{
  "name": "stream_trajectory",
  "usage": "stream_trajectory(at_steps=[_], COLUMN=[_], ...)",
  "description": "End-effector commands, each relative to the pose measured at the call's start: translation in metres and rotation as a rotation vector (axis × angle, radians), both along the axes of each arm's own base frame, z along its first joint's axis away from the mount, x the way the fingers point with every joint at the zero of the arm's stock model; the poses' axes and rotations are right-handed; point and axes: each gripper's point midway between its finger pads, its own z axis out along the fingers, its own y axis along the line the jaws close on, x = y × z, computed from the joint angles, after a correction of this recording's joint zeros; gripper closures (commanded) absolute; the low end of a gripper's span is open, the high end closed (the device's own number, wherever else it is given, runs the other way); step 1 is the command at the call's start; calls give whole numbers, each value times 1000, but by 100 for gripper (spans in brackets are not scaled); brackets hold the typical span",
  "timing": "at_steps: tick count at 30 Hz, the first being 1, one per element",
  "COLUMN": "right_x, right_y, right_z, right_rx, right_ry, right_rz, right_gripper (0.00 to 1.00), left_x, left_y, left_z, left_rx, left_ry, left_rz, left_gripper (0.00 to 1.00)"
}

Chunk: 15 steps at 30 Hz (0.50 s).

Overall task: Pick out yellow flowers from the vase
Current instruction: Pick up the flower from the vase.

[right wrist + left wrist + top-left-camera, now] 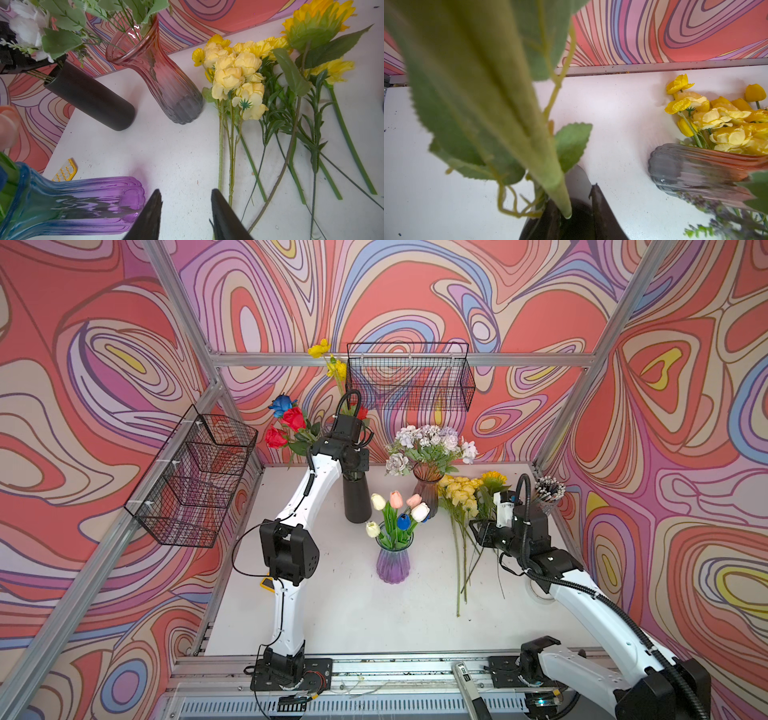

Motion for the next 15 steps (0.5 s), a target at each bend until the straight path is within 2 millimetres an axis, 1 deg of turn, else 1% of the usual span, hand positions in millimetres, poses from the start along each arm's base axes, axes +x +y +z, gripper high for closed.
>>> stream_trajectory(at_steps=[1, 9, 15], right_x=[-2, 0, 1], right_y=[-3, -2, 0], right_z=[-1, 3, 4], right_rx=[-8, -5, 2], right_ry=[-4, -11, -9], right_rz=[-8, -5, 5], right_gripper=[59, 59, 59], left_x=[3, -3, -17], left_y=[-3, -3, -4], left_z=[-12, 1, 18], left_rx=[-8, -10, -8], left_ry=[16, -13, -47], left_rz=[-15, -37, -91], left_gripper=[84, 96, 97])
